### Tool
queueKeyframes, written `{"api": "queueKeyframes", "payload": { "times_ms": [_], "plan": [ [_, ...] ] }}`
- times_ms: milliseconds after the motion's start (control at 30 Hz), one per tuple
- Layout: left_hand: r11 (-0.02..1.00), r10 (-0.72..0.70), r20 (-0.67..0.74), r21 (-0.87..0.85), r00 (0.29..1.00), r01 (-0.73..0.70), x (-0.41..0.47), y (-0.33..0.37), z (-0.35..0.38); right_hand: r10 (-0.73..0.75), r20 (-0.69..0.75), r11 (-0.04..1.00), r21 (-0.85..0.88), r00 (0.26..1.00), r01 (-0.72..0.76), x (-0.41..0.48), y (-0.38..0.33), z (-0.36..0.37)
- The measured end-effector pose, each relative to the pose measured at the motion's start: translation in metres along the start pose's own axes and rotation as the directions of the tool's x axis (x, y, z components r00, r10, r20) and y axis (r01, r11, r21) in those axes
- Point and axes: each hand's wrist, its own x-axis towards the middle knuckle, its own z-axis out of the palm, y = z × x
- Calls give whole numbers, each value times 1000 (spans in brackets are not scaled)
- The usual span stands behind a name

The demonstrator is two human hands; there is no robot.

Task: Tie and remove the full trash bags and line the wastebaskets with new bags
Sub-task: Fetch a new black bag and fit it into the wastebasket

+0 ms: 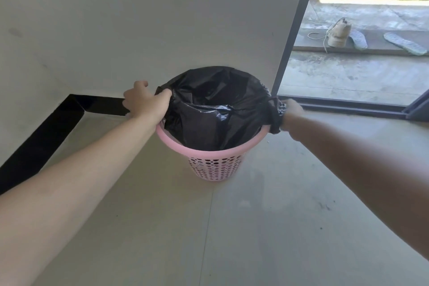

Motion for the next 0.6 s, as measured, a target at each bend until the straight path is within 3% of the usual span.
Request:
{"api": "queueKeyframes", "payload": {
  "times_ms": [33,100,133,167,233,300,333,400,467,533,600],
  "plan": [
    [969,218,-14,119,976,-215,-5,0,-3,-85,-81,991,-108,993,76,-3,-8,-6],
    [731,629,120,244,768,-637,-15,2,-9,-342,-231,929,-230,911,290,-17,-31,-22],
    [630,707,213,243,675,-737,-19,4,-11,-468,-265,876,-262,843,404,-27,-45,-30],
    [585,726,280,228,628,-778,-24,7,-13,-540,-300,841,-234,786,488,-33,-57,-36],
    [560,733,333,202,594,-804,-31,11,-13,-657,-258,754,-204,709,624,-46,-73,-35],
    [417,789,372,263,490,-870,-34,8,-12,-727,-23,663,-286,687,692,-64,-80,-26],
    [354,803,394,288,447,-890,-33,6,-13,-714,143,590,-406,686,698,-70,-80,-21],
    [337,796,412,307,443,-890,-32,1,-17,-558,402,347,-682,726,644,-81,-73,-10],
    [379,793,369,324,485,-867,-33,-5,-24,-479,485,126,-787,732,604,-86,-62,-1],
    [451,784,290,343,550,-824,-36,-11,-33,-595,467,120,-753,654,647,-89,-53,2],
    [599,707,191,352,681,-720,-40,-15,-40,-770,401,83,-709,497,700,-96,-42,1]
  ]
}}
